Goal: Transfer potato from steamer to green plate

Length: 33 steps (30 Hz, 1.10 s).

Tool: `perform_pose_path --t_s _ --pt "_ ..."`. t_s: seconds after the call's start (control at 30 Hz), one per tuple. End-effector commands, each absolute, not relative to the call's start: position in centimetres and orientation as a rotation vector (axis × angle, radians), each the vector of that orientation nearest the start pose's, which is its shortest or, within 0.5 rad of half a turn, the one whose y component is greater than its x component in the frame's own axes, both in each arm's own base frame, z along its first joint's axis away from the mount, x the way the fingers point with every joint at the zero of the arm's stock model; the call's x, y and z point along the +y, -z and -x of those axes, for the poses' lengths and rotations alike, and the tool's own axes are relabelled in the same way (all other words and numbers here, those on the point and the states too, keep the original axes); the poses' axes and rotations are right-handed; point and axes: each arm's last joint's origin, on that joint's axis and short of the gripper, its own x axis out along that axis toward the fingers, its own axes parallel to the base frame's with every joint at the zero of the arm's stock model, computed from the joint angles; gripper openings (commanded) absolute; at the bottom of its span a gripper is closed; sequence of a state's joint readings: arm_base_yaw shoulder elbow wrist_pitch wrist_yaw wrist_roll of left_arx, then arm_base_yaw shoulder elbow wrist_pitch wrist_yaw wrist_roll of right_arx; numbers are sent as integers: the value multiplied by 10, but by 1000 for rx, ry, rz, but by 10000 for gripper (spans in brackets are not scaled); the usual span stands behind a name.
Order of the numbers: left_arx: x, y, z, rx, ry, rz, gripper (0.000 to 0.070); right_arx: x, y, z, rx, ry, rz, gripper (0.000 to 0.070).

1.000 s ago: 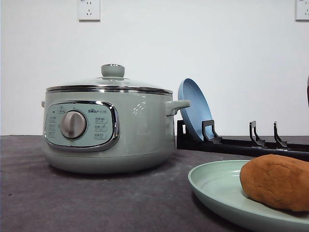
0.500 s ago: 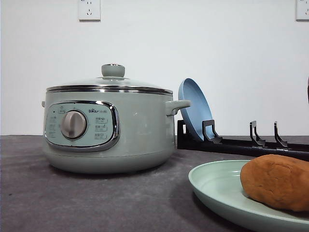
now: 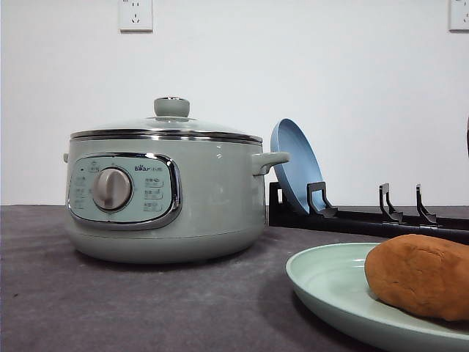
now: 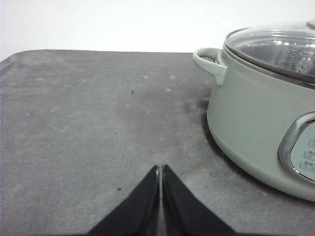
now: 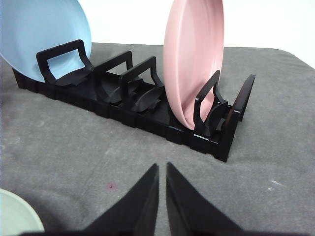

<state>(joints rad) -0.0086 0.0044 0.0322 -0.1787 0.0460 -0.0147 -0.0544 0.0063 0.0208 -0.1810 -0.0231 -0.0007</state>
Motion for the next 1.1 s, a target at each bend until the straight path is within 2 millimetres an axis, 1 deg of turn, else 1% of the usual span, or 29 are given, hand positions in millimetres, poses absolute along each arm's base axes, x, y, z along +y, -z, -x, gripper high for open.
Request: perform_pose_path --t_s 0.0,0.3,1.07 --pt "-2 -149 -96 178 48 19 0 -5 -150 -96 173 36 9 15" --pt "-2 -149 -96 178 48 19 0 -5 -152 -96 147 34 9 15" --pt "-2 -149 -96 178 48 19 0 -5 -152 -96 148 33 9 15"
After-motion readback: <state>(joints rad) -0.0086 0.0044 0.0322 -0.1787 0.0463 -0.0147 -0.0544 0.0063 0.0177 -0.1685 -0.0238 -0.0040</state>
